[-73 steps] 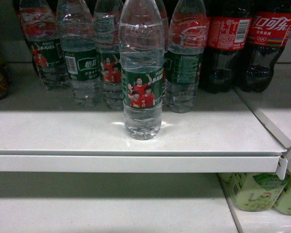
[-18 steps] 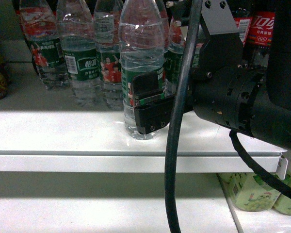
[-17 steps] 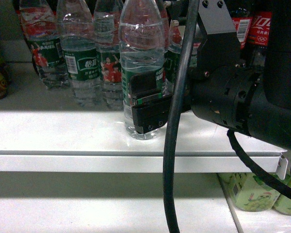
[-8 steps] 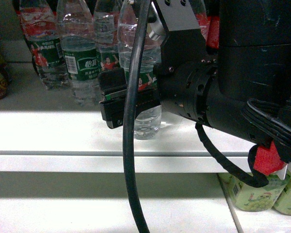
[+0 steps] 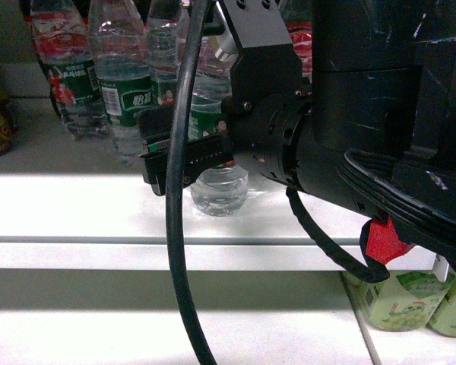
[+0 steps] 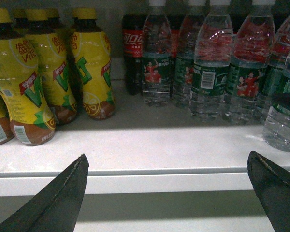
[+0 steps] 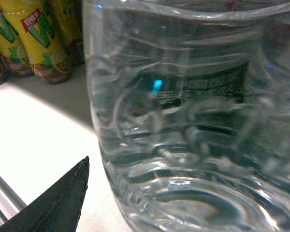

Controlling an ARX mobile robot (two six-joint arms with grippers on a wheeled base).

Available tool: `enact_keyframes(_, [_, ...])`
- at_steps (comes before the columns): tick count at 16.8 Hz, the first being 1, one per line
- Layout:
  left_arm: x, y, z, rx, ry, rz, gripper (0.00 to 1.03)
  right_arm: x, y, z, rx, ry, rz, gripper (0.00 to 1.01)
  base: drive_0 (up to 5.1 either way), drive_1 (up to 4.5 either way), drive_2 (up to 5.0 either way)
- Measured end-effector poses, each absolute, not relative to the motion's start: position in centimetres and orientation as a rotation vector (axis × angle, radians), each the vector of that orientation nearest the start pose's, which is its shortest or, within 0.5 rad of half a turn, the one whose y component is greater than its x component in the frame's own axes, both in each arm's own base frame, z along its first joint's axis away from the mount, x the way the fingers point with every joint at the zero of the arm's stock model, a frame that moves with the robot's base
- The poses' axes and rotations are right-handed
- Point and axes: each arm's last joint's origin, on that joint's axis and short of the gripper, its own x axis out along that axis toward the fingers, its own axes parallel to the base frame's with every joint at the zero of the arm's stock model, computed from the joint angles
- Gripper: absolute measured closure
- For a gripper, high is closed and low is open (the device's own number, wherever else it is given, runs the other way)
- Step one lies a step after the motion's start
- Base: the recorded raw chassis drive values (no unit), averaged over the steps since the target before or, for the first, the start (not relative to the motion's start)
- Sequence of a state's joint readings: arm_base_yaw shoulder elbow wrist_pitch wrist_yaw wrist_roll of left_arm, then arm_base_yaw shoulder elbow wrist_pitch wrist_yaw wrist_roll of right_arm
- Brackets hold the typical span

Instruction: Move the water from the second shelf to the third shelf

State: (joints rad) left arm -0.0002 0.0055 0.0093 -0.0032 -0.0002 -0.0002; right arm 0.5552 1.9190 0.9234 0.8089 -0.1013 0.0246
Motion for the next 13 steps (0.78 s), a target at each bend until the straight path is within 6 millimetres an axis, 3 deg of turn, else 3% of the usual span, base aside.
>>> enact_keyframes(2, [9.75,0.00,16.59,0.000,0.000,0.000,0.05,33.04,20.89,16.02,-0.020,0.192,0.648,0.06,0.0,0.00,0.0])
enact_keyframes(3, [9.75,0.00,16.59,0.000,0.000,0.000,0.05,33.14,20.97,16.17,-0.031,0.180,0.641,0.42,0.0,0.00,0.0])
enact_keyframes(4, [9.75,0.00,16.59,0.000,-0.001,0.000,0.05,33.18,20.92,16.18,-0.033,0.178,0.640,0.56,0.0,0.00,0.0])
enact_keyframes(13, [9.75,0.00,16.59,0.000,0.000,0.000,0.05,32.79,20.64,16.49,-0.031,0.180,0.639,0.58,0.0,0.00,0.0])
